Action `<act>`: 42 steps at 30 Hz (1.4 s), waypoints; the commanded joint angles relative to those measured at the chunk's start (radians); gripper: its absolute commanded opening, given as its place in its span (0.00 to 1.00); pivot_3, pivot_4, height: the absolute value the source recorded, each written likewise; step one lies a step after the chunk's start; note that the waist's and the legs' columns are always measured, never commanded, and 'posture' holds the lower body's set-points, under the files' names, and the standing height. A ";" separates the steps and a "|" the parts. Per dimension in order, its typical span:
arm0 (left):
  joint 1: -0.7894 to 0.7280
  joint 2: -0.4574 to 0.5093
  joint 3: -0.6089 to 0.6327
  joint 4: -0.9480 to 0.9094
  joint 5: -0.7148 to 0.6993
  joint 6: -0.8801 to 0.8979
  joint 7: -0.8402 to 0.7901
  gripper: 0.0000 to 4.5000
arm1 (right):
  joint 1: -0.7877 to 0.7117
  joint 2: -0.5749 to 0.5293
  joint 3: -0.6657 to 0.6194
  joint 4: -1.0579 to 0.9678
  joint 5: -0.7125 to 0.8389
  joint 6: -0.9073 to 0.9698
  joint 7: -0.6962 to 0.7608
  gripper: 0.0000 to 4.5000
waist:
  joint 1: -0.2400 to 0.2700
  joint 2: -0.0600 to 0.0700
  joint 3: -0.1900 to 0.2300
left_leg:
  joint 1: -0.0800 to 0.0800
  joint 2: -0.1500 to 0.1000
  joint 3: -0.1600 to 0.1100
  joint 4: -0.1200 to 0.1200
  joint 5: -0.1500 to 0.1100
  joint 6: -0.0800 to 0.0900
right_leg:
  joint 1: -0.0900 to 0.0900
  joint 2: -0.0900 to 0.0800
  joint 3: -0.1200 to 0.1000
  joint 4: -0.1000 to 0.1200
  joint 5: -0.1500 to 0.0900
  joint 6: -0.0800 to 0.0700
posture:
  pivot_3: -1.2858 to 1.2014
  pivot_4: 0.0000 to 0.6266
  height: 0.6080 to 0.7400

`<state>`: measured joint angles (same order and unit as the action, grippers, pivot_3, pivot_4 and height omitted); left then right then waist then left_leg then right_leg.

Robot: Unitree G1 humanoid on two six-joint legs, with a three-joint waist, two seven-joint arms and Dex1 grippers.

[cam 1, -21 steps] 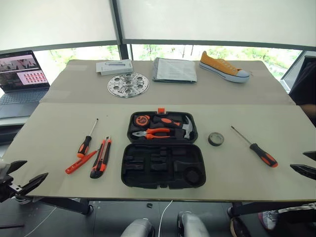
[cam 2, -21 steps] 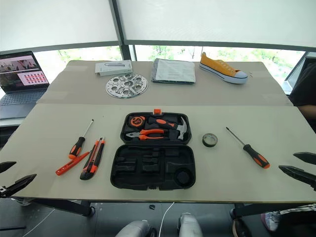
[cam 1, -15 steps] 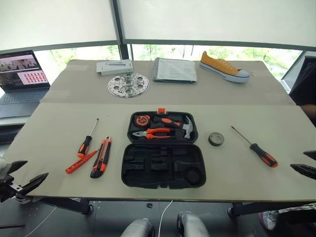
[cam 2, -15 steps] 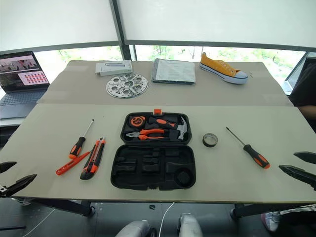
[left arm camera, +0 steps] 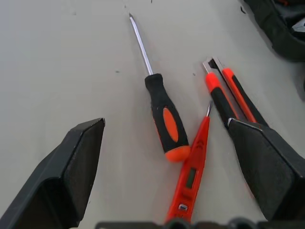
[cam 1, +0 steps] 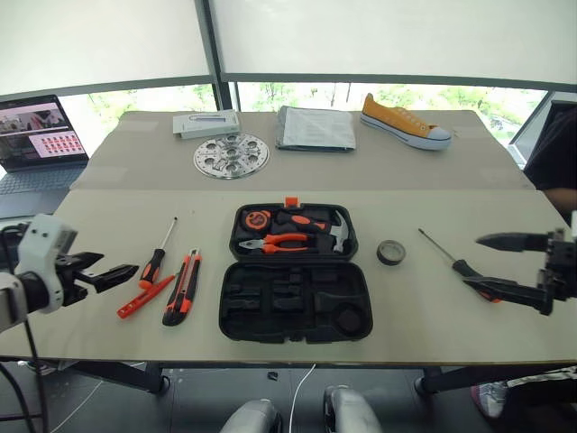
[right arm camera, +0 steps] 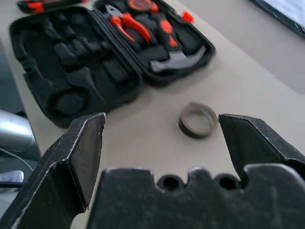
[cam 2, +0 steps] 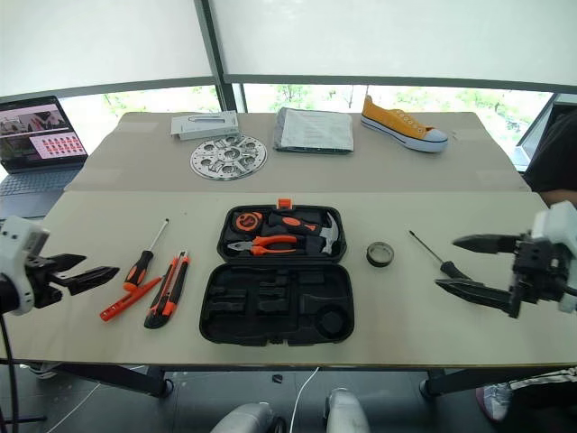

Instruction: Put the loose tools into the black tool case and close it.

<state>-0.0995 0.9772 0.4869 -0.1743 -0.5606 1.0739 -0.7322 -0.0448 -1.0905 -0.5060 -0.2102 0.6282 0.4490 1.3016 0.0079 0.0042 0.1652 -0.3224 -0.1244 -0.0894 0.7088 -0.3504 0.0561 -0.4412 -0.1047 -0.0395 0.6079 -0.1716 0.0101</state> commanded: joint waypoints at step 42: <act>-0.509 -0.082 -0.427 0.230 0.176 -0.459 -0.278 0.19 | -0.221 0.075 0.280 -0.355 0.188 0.211 -0.211 1.00 | 0.034 -0.013 0.004 | -0.020 0.000 -0.001 0.013 0.009 0.005 | -0.019 0.000 -0.003 0.004 0.004 -0.005 | 0.52 0.24 0.98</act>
<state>-0.5661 0.8618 0.0412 0.1896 -0.3295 0.6825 -0.8990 -0.2930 -0.9971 -0.1712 -0.5241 0.8075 0.6574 1.0989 0.0422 -0.0088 0.1694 -0.3433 -0.1250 -0.0906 0.7241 -0.3415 0.0614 -0.4599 -0.1050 -0.0426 0.6122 -0.1674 0.0051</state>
